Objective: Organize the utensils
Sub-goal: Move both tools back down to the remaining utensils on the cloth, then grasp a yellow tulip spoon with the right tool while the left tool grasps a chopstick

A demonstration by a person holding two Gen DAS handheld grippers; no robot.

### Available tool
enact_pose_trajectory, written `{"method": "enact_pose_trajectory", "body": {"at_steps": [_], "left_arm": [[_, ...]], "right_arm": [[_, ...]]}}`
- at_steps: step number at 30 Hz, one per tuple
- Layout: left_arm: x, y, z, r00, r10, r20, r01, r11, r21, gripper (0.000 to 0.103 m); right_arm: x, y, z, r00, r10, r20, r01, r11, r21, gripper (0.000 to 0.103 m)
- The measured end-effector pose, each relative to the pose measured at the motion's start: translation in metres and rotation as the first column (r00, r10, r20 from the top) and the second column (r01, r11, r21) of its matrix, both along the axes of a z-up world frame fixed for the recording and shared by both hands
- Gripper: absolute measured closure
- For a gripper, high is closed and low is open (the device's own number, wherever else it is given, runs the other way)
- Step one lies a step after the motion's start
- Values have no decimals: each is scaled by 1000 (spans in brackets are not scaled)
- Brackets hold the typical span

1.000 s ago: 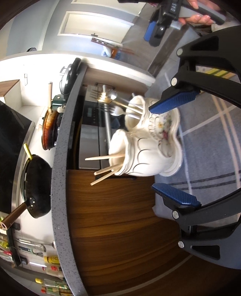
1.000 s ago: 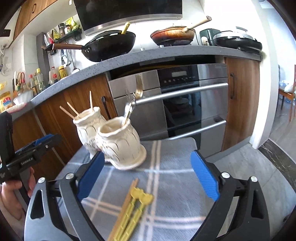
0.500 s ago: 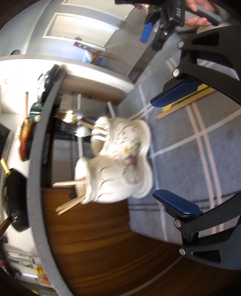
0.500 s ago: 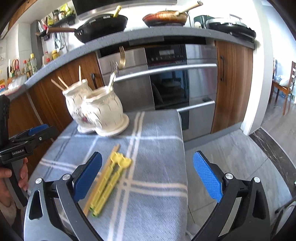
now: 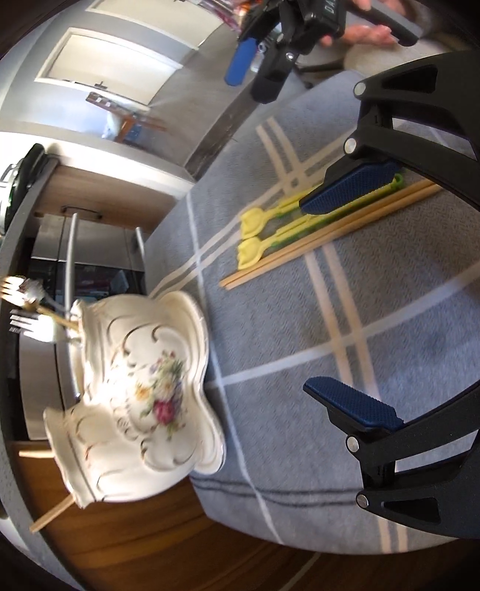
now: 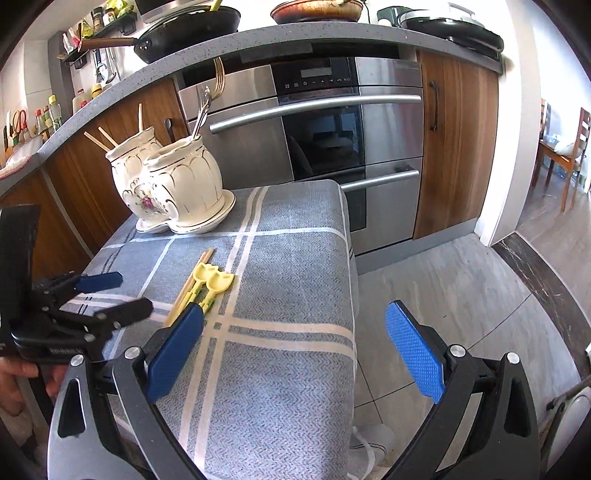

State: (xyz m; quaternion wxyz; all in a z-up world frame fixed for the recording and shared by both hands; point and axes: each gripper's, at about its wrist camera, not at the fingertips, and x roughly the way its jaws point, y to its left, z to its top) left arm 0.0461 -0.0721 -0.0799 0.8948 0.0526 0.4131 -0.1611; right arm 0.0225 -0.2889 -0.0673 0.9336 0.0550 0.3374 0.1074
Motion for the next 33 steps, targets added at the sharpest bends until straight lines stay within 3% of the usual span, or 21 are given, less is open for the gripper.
{"method": "enact_pose_trajectory", "body": {"at_steps": [17,26,29,33], "left_arm": [[9,-2,-17,999,24,-33,-23,999,44,20],[4,2,-11,999,-28,-45,29,999,20,49],[3,3,-10,998,-37,-51,38,999,25,65],[3,10,-10,997,-32,-65,32,999,6,66]], "right_arm": [[0,1,-1,1000,9,-4,-9,1000,4,6],[0,8,-2,999,27,-20,-27,1000,-6,6],[0,17,-3,998,57,-32,-57,998,-9,9],[3,33,-6,993,101,-61,-102,995,-9,19]]}}
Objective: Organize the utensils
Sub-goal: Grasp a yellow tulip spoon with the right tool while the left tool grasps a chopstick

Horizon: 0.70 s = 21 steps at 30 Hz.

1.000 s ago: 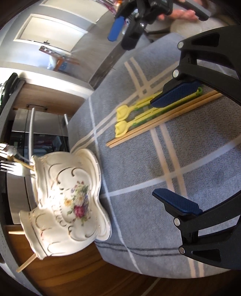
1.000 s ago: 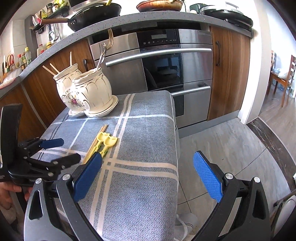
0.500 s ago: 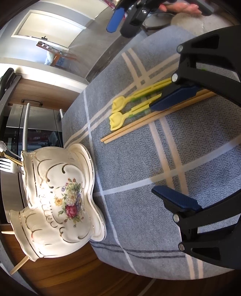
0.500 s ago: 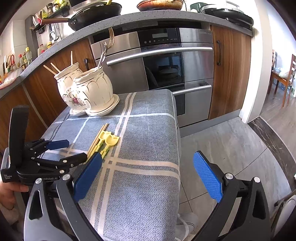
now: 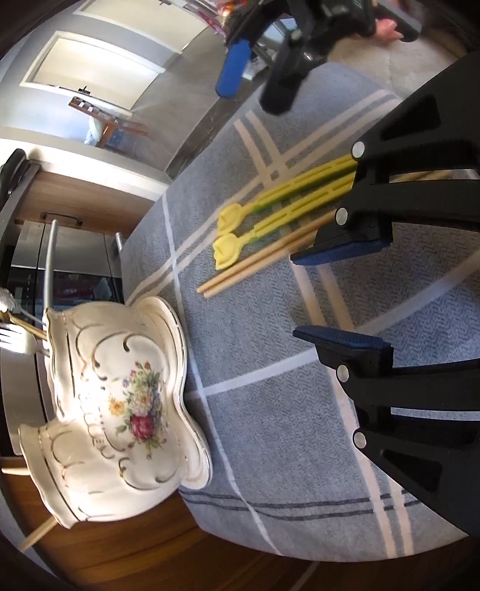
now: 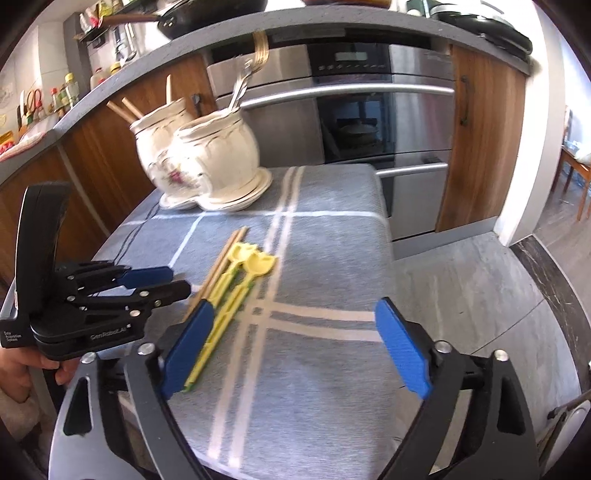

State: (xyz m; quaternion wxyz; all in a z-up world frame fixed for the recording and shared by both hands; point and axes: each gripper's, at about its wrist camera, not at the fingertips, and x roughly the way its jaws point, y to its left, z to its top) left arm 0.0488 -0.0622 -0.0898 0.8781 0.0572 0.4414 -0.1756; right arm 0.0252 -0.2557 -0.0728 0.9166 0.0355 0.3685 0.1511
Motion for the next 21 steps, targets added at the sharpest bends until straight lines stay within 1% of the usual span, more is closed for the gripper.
{"method": "enact_pose_trajectory", "body": {"at_steps": [2,3,4,6,8,10,13,14,18,20,21], "left_arm": [[0,4,2,1000,6,-18,-7,999,-37,66],[1,6,4,1000,4,-28,-6,998,-64,66],[0,6,5,999,0,-32,-3,997,-75,66],[-2,4,7,999,-19,-32,15,995,-98,63],[-3,0,8,999,-39,-29,36,995,-98,63],[-4,-2,8,999,-45,-27,42,995,-93,63],[-2,0,9,999,-39,-21,37,995,-92,63],[-2,2,9,999,-36,-22,34,995,-95,63],[-3,7,13,999,-32,-15,30,995,-99,63],[-3,9,14,999,-34,-13,33,994,-101,63],[-4,9,15,999,-37,-13,36,994,-102,63]], "right_arm": [[3,8,-2,1000,17,-20,-17,1000,-5,27],[4,11,-2,999,20,-27,-21,1000,-10,33],[6,14,-3,999,26,-36,-27,1000,-16,39],[9,19,-5,998,41,-56,-42,999,-14,44],[13,22,-8,995,55,-80,-56,998,-6,49],[19,27,-12,993,63,-103,-64,998,-10,58],[26,33,-16,988,72,-134,-74,997,-12,66],[28,38,-16,987,82,-141,-85,996,-16,66],[32,52,-18,982,85,-169,-100,992,-80,72],[34,58,-18,981,82,-176,-106,985,-134,77],[34,62,-18,981,82,-178,-112,979,-168,81]]}}
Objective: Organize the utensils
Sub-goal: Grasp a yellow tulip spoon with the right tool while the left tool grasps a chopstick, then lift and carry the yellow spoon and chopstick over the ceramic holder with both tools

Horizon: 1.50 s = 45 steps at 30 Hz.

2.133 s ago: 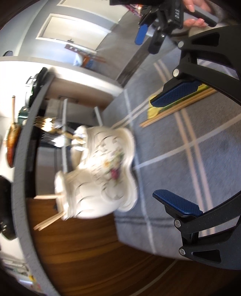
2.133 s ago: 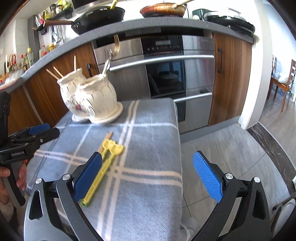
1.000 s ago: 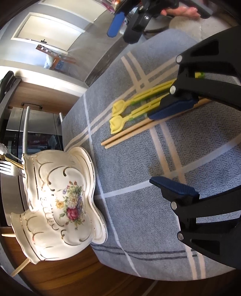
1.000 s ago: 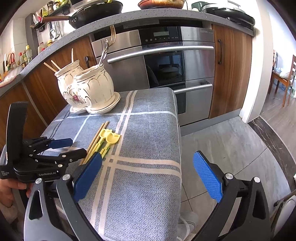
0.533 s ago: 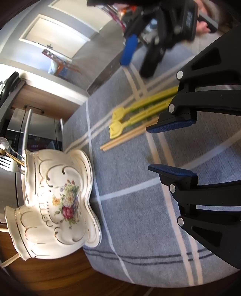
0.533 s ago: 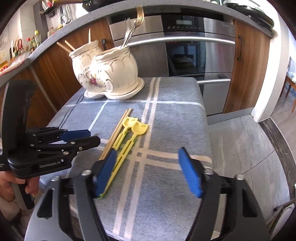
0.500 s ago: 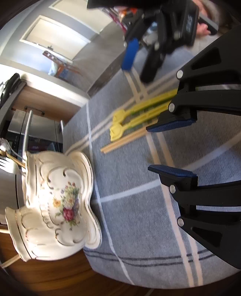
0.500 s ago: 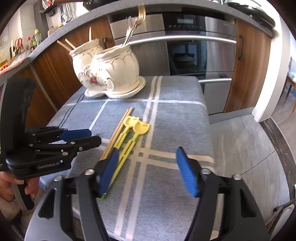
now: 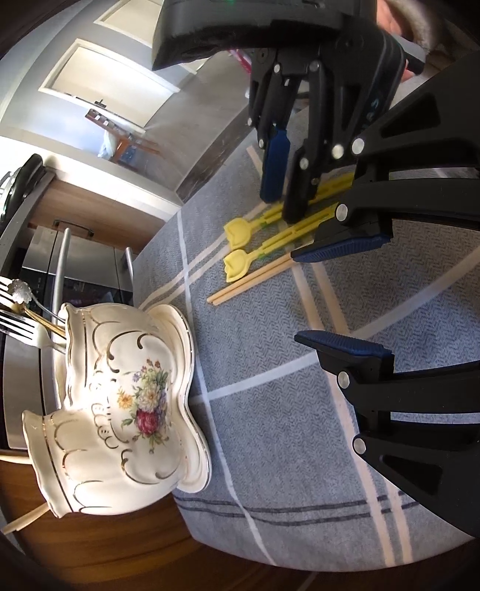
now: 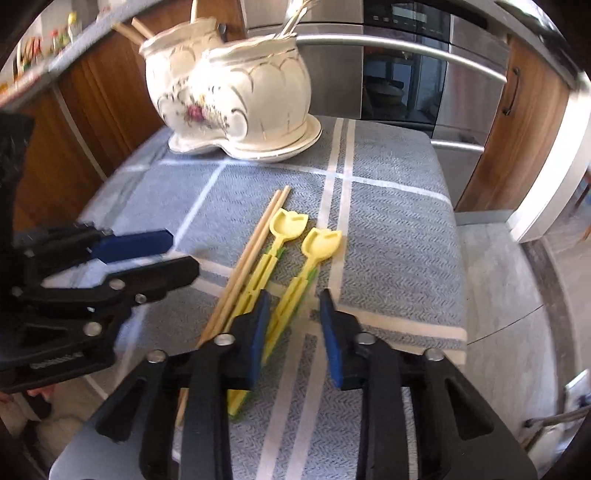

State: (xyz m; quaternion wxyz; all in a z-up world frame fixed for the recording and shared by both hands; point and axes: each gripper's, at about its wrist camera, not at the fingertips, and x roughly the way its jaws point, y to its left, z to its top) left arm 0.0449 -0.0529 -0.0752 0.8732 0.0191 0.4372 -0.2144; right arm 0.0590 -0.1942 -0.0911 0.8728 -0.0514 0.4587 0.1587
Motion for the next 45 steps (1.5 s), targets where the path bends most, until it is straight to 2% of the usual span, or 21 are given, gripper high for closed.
{"method": "enact_pose_trajectory", "body": {"at_steps": [2,5,12,15,21,25,28,29,31,32,38,41,45], "left_arm": [[-1,-1,0,1000,-7,0,7,1000,2,63],[-1,-6,0,1000,-21,-3,21,1000,10,63],[-2,-28,-4,999,-7,-32,10,997,82,63],[0,-37,-10,999,11,-48,-5,993,118,68],[2,-46,-9,998,53,-31,-46,984,173,70],[8,-48,-11,996,73,-51,-63,982,180,70],[12,-54,-12,996,82,-38,-71,971,227,71],[13,-56,-11,996,81,-40,-69,970,234,73],[16,-60,-10,997,66,-48,-52,965,257,94],[17,-61,-10,997,59,-46,-44,961,273,95],[24,-41,-9,995,58,-79,-40,976,214,98],[19,-25,-3,997,58,-47,-48,980,193,98],[9,0,15,998,53,13,-54,990,126,98]], "right_arm": [[1,2,0,1000,17,-10,-18,999,-31,82],[4,0,1,999,35,-21,-36,998,-47,93],[-2,-23,8,1000,-9,18,8,999,39,93],[-7,-30,11,999,-12,31,10,998,63,93],[-15,-44,16,998,-17,63,12,996,89,93],[-19,-51,18,997,-18,78,9,994,112,93],[-21,-54,19,996,-14,85,2,991,137,93],[-21,-54,19,996,-13,88,0,990,140,93],[-21,-55,19,996,-8,90,-5,989,148,93],[-22,-56,19,996,-7,91,-7,988,153,93],[-24,-61,23,993,-3,120,-21,979,202,93],[-25,-63,27,990,-8,143,-26,971,239,93],[-22,-59,39,982,-13,187,-40,960,277,93]]}}
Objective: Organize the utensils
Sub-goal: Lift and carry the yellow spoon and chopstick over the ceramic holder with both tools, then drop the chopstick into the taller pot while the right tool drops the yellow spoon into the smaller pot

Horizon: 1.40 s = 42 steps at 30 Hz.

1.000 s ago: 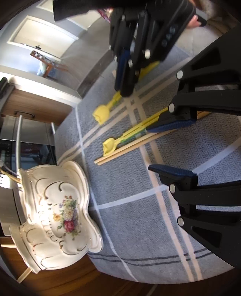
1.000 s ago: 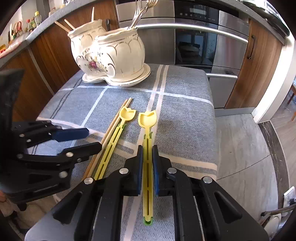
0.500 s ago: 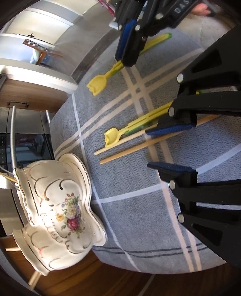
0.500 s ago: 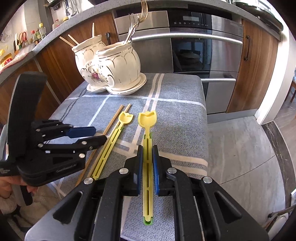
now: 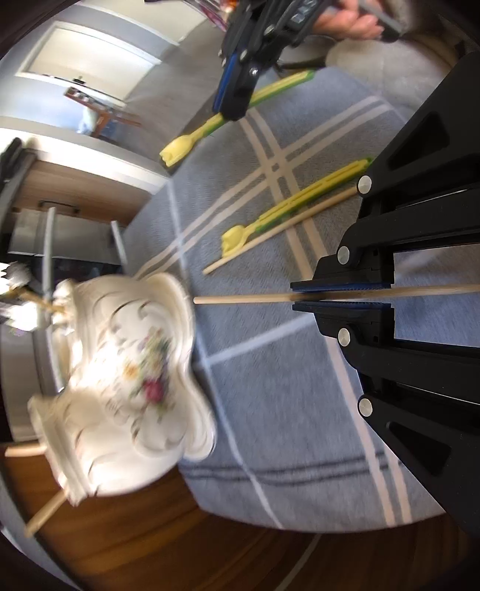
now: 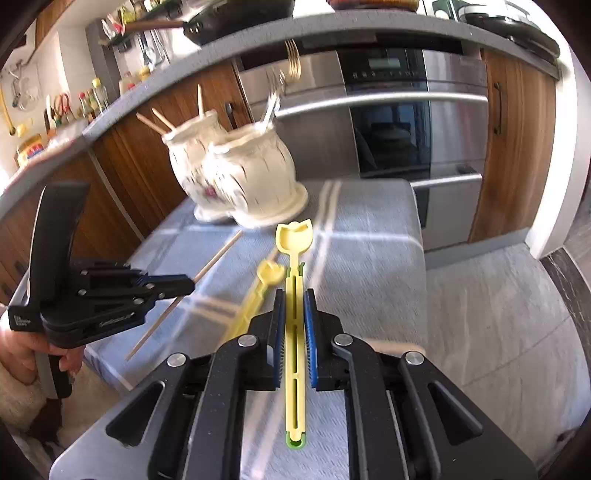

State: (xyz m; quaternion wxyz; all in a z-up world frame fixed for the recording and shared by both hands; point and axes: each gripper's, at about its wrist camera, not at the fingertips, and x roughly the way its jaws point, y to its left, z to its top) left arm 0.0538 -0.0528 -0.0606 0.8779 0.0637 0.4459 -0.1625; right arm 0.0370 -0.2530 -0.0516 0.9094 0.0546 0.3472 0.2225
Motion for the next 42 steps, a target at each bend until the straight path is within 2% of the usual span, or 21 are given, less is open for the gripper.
{"method": "enact_pose_trajectory", "body": {"at_steps": [3,6,10,13,16,19,23,27,30,36,40,42], "left_arm": [[-10,21,23,995,-8,99,15,998,-61,98],[-9,42,56,976,8,216,21,991,-135,98],[10,59,106,920,65,387,20,977,-210,98],[39,74,135,874,111,473,28,960,-278,98],[64,86,149,836,161,525,29,941,-336,98],[87,91,152,813,214,541,5,927,-375,98],[110,83,151,787,233,572,-9,930,-367,98],[118,73,146,742,230,629,-23,947,-320,98],[120,66,140,715,212,667,-32,962,-272,98],[119,53,125,707,148,691,-5,979,-204,98],[108,51,118,711,113,694,11,985,-172,98],[102,50,115,722,100,684,17,987,-162,98]], "right_arm": [[7,6,18,999,4,53,-5,999,36,93],[21,14,43,992,0,123,-12,995,95,93],[56,26,77,981,-10,194,-31,977,210,93],[87,37,97,977,-6,211,-56,956,286,93],[113,48,104,973,-19,229,-58,944,324,93],[137,58,103,973,-35,230,-49,936,349,93],[157,75,94,974,-30,224,-56,929,365,93],[163,87,83,968,-36,248,-49,944,328,93],[162,92,76,952,-55,300,-33,959,283,93],[154,106,63,921,-30,389,-36,986,161,93],[149,106,55,921,-16,390,-42,990,138,93],[146,103,53,922,-15,387,-41,990,137,93]]}}
